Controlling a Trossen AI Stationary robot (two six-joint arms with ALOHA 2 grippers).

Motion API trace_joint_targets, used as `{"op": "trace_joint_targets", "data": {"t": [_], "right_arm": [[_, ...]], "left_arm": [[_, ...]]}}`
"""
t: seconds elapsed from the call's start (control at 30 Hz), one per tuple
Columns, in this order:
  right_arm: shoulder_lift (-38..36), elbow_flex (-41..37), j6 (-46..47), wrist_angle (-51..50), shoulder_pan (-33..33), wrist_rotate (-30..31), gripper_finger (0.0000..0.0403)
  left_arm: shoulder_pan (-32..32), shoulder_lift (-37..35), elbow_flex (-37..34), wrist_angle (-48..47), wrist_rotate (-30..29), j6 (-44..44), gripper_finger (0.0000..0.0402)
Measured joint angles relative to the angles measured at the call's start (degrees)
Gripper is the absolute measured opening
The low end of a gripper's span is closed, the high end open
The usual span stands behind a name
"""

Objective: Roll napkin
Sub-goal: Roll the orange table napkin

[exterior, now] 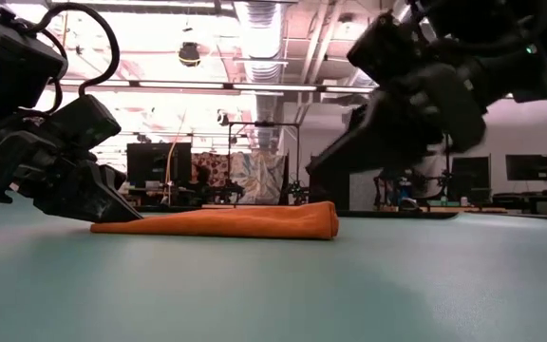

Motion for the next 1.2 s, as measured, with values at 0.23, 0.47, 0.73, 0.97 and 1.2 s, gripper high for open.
{"op": "trace_joint_targets", "data": {"t": [0.23, 0.47, 0.73, 0.97, 1.2], "right_arm": [[6.88, -0.02, -2.93, 1.37, 0.17, 1.62, 0.0296], [10.74, 0.14, -1.19, 3.11, -0.96, 3.72, 0.0296], [11.09, 0.39, 7.75, -4.67, -2.62, 7.52, 0.0276], [11.19, 0.26, 7.93, -5.05, -2.73, 9.66, 0.0197], [11.22, 0.15, 11.33, -5.48, -2.84, 10.47, 0.0053]], "left_arm": [[0.0, 0.01, -0.02, 0.09, -0.14, -0.41, 0.0], [0.0, 0.04, -0.02, 0.07, -0.15, -1.39, 0.0], [-0.07, 0.04, 0.02, 0.26, 1.36, -1.47, 0.0], [-0.04, 0.04, 0.02, 0.28, 1.55, -1.75, 0.0], [-0.07, 0.23, -0.06, 3.83, 5.25, -1.26, 0.0]]}}
